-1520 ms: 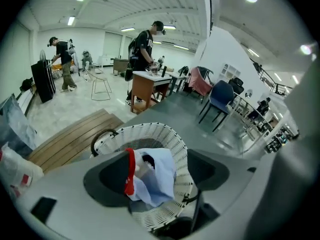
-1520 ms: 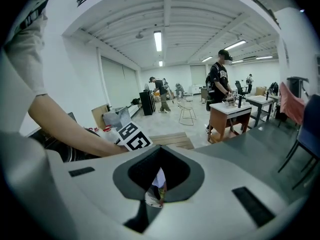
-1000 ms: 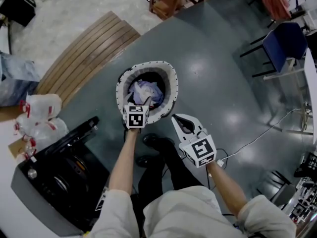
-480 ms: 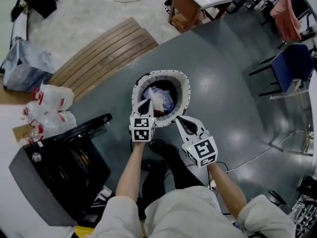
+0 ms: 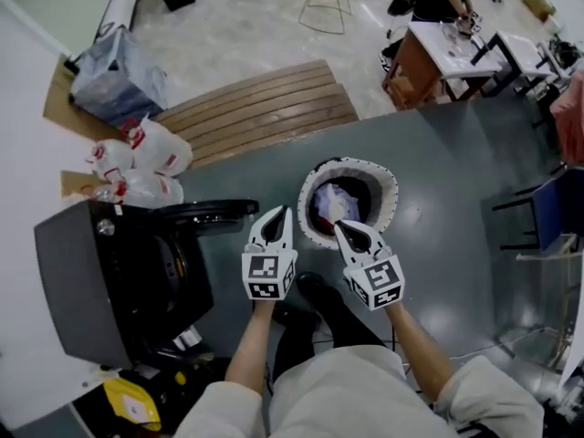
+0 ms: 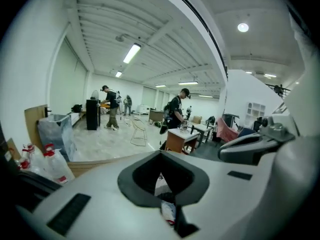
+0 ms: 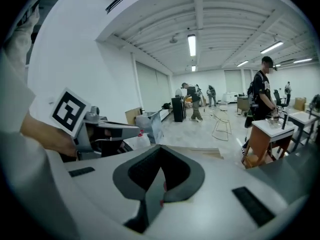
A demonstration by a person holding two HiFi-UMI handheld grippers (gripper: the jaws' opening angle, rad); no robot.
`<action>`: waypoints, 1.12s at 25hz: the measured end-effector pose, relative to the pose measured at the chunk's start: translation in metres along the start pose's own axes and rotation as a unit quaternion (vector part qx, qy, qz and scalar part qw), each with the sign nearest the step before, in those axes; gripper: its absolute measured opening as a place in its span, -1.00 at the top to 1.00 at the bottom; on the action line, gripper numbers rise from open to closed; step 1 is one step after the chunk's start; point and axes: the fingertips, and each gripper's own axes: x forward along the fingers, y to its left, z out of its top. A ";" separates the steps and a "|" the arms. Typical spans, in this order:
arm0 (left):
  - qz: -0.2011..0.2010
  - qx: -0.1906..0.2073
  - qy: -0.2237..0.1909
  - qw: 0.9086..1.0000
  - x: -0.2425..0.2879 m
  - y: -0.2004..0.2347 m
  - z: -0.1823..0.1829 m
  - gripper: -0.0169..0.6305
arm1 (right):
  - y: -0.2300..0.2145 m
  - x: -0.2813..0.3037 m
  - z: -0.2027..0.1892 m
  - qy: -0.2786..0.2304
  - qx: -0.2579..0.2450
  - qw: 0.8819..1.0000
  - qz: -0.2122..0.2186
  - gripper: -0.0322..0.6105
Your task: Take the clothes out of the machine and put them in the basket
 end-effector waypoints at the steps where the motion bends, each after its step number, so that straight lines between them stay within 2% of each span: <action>1: 0.016 -0.005 -0.008 1.000 -0.018 0.009 0.005 0.90 | 0.013 0.006 0.007 -0.002 -0.005 1.000 0.014 0.83; 5: 0.092 -0.021 -0.033 0.995 -0.089 0.048 0.014 0.90 | 0.065 0.028 0.032 -0.011 -0.036 0.996 0.078 0.83; 10: 0.188 -0.049 -0.055 0.979 -0.186 0.092 0.011 0.90 | 0.136 0.039 0.057 -0.017 -0.066 0.987 0.148 0.83; 14: 0.264 -0.071 -0.077 0.959 -0.266 0.120 0.011 0.90 | 0.198 0.043 0.073 -0.018 -0.096 0.973 0.207 0.83; 20: 0.363 -0.093 -0.110 0.921 -0.369 0.145 0.007 0.90 | 0.273 0.036 0.089 -0.027 -0.138 0.950 0.279 0.83; 24: 0.405 -0.099 -0.130 0.900 -0.423 0.148 0.014 0.90 | 0.309 0.027 0.101 -0.035 -0.161 0.937 0.309 0.83; 28: 0.432 -0.099 -0.142 0.885 -0.462 0.150 0.022 0.90 | 0.337 0.023 0.117 -0.047 -0.175 0.927 0.328 0.83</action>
